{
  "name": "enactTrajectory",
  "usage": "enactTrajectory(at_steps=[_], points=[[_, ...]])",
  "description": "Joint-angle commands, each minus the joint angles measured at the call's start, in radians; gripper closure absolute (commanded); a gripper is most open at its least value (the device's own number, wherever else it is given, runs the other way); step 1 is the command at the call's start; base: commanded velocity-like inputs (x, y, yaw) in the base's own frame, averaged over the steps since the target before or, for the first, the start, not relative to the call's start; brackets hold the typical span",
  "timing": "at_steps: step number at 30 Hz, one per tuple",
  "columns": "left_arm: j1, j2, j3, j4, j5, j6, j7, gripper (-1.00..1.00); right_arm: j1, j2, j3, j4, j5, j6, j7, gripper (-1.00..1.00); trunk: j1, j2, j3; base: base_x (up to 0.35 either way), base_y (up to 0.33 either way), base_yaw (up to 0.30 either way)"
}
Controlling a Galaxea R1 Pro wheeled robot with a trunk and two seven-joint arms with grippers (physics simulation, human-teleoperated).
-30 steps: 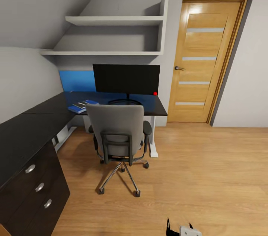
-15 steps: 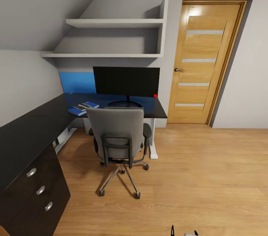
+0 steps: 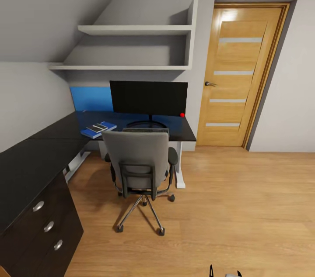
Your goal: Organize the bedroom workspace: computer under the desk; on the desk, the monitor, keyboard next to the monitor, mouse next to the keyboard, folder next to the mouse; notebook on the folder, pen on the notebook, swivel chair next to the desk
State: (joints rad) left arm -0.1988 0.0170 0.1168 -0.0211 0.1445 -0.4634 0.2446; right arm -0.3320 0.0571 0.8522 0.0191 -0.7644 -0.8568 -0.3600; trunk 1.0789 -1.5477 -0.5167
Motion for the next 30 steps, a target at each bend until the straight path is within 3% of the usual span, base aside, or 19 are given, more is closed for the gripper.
enactTrajectory(at_steps=[1, 20, 30], points=[[-0.001, 0.000, 0.006, 0.001, 0.002, -0.004, -0.002, -1.00, -0.001, 0.001, 0.008, 0.002, 0.001, 0.000, -0.009, -1.00, -0.004, 0.007, 0.002, 0.000, 0.000, 0.000], [0.025, 0.001, 0.006, 0.001, 0.003, 0.000, -0.002, -1.00, -0.001, -0.001, 0.008, 0.002, 0.000, 0.001, -0.010, -1.00, -0.077, 0.140, 0.062, 0.000, 0.000, 0.000], [0.048, 0.000, 0.008, 0.000, 0.004, 0.007, -0.001, -1.00, -0.001, -0.001, 0.008, 0.002, 0.000, 0.001, -0.010, -1.00, -0.077, 0.140, 0.062, 0.000, 0.000, 0.000]])
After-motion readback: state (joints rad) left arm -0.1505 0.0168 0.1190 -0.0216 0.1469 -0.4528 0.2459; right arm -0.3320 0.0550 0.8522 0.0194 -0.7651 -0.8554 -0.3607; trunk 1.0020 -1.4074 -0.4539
